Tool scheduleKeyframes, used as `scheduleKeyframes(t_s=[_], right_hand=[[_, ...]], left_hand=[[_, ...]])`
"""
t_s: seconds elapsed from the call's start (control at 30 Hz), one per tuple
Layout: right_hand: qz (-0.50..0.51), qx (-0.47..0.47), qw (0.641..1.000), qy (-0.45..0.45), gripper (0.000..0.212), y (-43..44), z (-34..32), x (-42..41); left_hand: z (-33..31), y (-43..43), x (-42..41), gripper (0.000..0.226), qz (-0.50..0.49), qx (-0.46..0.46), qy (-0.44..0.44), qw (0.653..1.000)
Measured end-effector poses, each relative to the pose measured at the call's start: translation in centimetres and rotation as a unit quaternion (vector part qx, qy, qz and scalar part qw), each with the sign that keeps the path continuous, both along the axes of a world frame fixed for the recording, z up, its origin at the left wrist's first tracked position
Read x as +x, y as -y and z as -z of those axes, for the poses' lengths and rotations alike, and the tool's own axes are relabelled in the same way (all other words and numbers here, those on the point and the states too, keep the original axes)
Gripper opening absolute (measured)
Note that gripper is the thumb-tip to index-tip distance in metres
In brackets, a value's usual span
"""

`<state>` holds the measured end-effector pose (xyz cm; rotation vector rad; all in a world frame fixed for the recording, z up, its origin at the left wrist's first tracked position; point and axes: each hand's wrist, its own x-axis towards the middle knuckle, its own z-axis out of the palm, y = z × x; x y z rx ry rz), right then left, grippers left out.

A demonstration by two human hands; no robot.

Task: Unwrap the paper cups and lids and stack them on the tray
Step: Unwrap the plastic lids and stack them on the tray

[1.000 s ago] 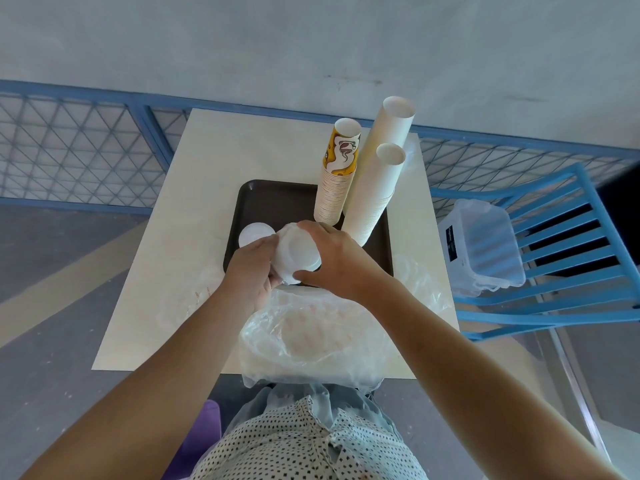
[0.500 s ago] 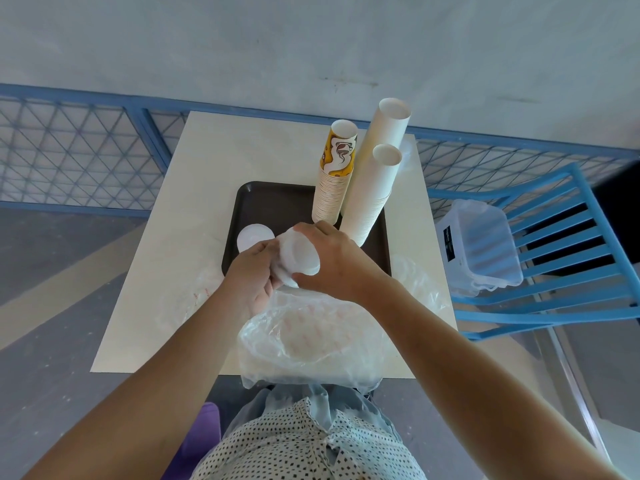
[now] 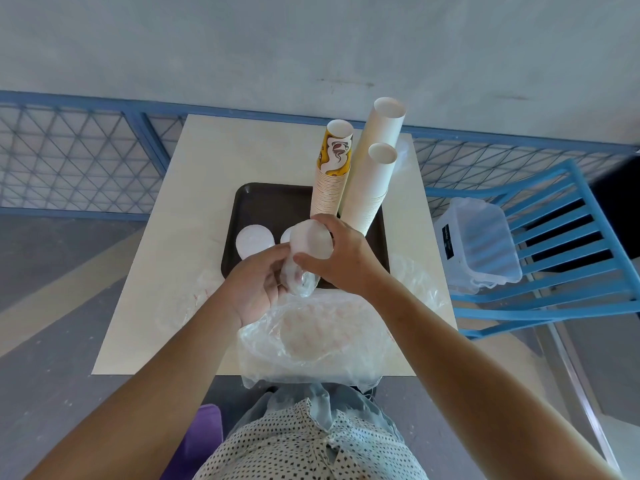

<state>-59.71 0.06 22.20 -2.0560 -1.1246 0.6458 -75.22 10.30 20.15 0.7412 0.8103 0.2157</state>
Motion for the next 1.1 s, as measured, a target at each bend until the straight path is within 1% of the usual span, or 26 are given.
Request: scheduleKeyframes(t_s=[0.07, 0.17, 0.3, 0.43, 0.53, 0.6, 0.7, 0.77, 0.87, 0.97, 1.03, 1.1], right_hand=[[-0.011, -0.005, 1.000, 0.003, 0.080, 0.1, -0.2, 0.2], [-0.041, 0.001, 0.999, 0.032, 0.085, 0.3, -0.5, 0.1], [-0.072, -0.007, 0.994, 0.086, 0.088, 0.4, -0.8, 0.1], [-0.090, -0.002, 0.989, 0.119, 0.083, 0.4, -1.1, -0.1], [-0.082, 0.009, 0.992, 0.101, 0.081, 0.4, -1.0, 0.0], [-0.068, 0.014, 0.994, 0.086, 0.079, 0.4, -0.9, 0.2], [-0.039, 0.011, 0.997, 0.067, 0.076, 0.6, -1.1, 0.8], [-0.028, 0.001, 0.997, 0.071, 0.077, 0.8, -1.3, 1.5], [-0.017, -0.019, 0.994, 0.106, 0.078, 1.3, -1.5, 3.0], [-0.024, -0.051, 0.985, 0.161, 0.079, 2.2, -1.4, 4.5], [-0.029, -0.079, 0.979, 0.188, 0.080, 2.7, -0.9, 5.3], [-0.035, -0.112, 0.972, 0.205, 0.082, 3.1, -0.2, 5.8]], left_hand=[[0.1, -0.1, 0.0, 0.035, -0.014, -0.022, -0.003, 1.000], [0.4, -0.1, 0.2, 0.042, 0.010, 0.017, -0.019, 1.000], [0.2, -0.2, 0.0, 0.039, 0.014, 0.043, -0.017, 0.999], [0.3, -0.3, -0.3, 0.041, 0.014, 0.066, -0.025, 0.997], [0.2, -0.1, -0.2, 0.036, 0.014, 0.062, -0.023, 0.998], [0.3, 0.1, -0.2, 0.033, 0.024, 0.076, -0.028, 0.996], [0.9, 0.2, -0.2, 0.035, 0.033, 0.100, -0.056, 0.993], [1.2, 0.2, -0.6, 0.034, 0.027, 0.115, -0.094, 0.988], [1.7, 0.1, -1.2, 0.036, 0.044, 0.162, -0.147, 0.975], [1.8, 0.2, -1.5, 0.020, 0.050, 0.213, -0.162, 0.962], [1.9, 0.4, -1.7, 0.017, 0.063, 0.258, -0.180, 0.947], [2.3, 0.6, -1.8, 0.015, 0.071, 0.277, -0.188, 0.939]])
